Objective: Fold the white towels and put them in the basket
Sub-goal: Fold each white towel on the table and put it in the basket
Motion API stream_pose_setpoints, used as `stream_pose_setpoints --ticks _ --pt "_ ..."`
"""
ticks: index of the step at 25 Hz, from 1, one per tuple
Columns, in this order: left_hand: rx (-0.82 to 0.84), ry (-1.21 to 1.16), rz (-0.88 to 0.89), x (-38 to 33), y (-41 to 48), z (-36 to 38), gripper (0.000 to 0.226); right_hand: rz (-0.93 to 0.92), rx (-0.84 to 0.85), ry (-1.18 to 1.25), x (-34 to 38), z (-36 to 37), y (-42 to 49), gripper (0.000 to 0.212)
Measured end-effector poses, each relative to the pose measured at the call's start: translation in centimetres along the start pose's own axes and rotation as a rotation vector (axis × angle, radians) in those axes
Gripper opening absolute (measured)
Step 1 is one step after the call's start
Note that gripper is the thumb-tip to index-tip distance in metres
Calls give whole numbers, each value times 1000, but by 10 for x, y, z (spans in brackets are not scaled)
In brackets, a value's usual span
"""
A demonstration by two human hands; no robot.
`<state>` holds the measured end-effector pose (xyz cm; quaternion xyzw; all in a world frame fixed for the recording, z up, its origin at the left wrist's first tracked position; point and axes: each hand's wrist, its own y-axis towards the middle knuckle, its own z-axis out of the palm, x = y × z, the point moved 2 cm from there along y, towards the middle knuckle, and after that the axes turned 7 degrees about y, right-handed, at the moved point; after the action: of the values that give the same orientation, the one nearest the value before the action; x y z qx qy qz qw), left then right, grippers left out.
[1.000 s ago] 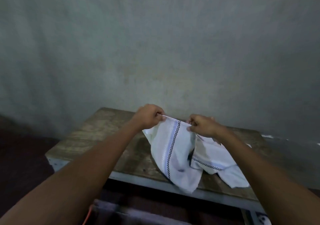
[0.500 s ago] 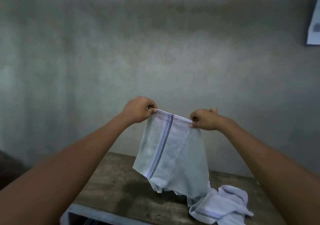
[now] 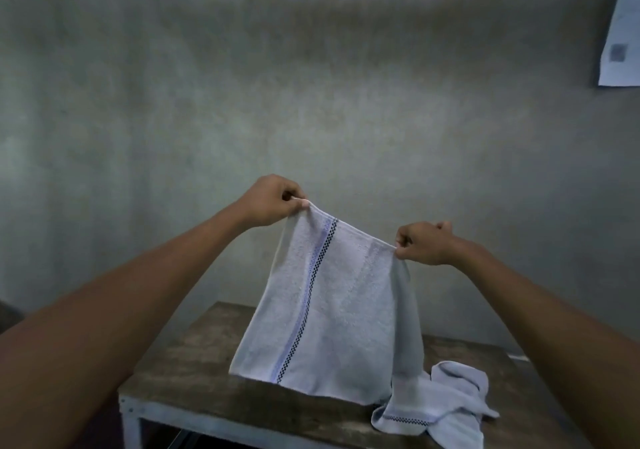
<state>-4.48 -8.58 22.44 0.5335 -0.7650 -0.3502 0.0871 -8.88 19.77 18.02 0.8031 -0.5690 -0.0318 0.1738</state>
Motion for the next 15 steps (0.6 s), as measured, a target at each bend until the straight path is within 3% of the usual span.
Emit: stream_pose_setpoints --ticks 3,5,10,15 --pt "41 -113 33 -17 6 15 13 -106 51 545 23 5 0 6" --pt "65 -161 41 -26 9 24 11 -181 59 796 45 2 -3 17" --pt "104 -282 53 -35 3 37 6 -223 53 823 62 13 3 12" --pt "168 -397 -31 -15 -23 63 19 -241 -37 1011 56 11 3 17"
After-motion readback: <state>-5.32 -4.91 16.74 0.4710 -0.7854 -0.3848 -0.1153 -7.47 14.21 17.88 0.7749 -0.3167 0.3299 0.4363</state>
